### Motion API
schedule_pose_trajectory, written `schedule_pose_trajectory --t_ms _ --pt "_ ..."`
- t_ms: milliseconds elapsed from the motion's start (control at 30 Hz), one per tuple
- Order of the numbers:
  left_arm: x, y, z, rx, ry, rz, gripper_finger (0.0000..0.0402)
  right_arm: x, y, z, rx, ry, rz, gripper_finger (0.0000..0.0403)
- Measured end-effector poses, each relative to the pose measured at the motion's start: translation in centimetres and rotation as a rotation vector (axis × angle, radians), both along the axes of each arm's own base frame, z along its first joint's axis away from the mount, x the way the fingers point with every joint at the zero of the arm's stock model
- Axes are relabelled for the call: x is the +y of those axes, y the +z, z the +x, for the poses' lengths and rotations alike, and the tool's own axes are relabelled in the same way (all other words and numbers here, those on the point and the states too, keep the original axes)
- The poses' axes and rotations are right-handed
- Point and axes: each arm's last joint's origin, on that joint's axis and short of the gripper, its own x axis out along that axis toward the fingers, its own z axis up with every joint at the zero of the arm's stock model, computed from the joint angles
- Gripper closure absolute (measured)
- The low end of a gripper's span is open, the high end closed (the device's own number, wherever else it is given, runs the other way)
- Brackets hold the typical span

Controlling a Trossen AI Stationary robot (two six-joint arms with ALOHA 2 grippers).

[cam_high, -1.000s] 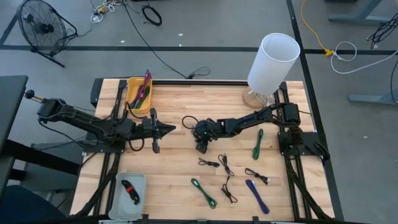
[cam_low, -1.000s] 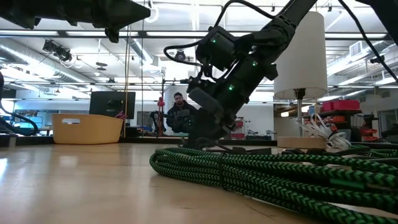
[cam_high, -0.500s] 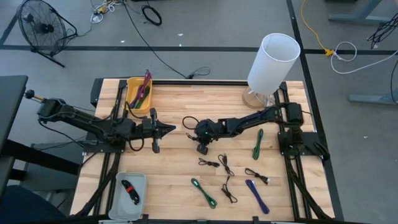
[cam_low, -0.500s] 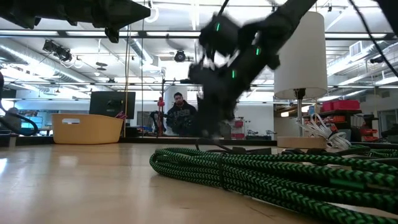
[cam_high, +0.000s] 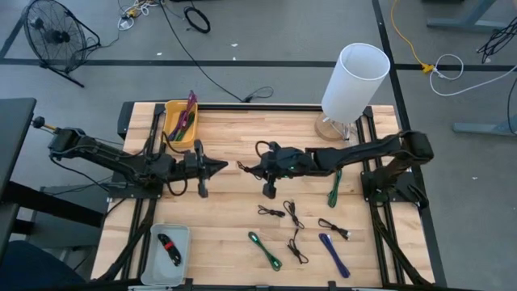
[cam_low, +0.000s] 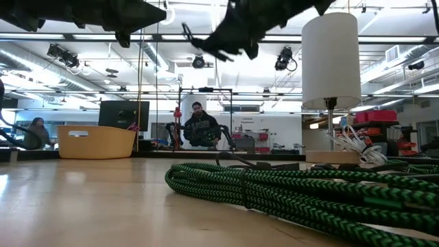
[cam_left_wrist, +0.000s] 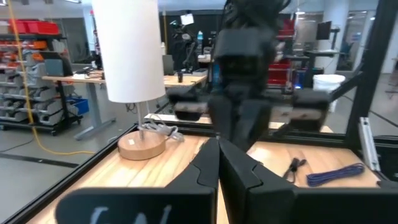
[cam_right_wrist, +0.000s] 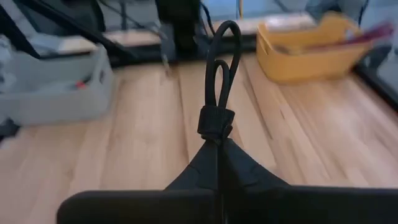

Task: Pick & Place USB Port
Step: Put the black charger cable into the gray bin

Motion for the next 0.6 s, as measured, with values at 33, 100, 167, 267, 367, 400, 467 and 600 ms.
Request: schedule_pose_trajectory --t_ms 33,100,167,267,367,400,467,600 --pt "0.0 0.0 0.0 0.001 0.002 0.003 0.0391 0.2 0.2 -0.1 -0.014 0.008 -0.004 0.0402" --pt "0.0 0.0 0.0 0.000 -0.001 0.003 0.0385 0.6 0.5 -0.1 -0.034 0.011 -0.022 0.0402" --pt "0.0 0.0 0.0 0.000 -0.011 0.002 0.0368 0.8 0.6 0.0 -0.049 0.019 -0.035 0.0403" --pt "-0.1 0.0 0.0 -0.006 -0.028 -0.020 0.0326 0.7 1.0 0.2 -0.099 0.023 -0.038 0.0403" --pt "-0.1 0.0 0.0 -0.009 -0.031 -0.035 0.0276 0.7 1.3 0.3 -0.131 0.034 -0.063 0.0403" --pt "-0.1 0.0 0.0 -0.011 -0.032 -0.045 0.0261 0.7 1.5 0.4 -0.154 0.037 -0.065 0.0403" --pt "-0.1 0.0 0.0 -0.016 -0.034 -0.068 0.0233 0.8 2.1 0.6 -0.212 0.044 -0.070 0.0403" --pt "-0.1 0.0 0.0 -0.022 -0.036 -0.095 0.0194 1.0 2.9 0.7 -0.294 0.061 -0.107 0.0403"
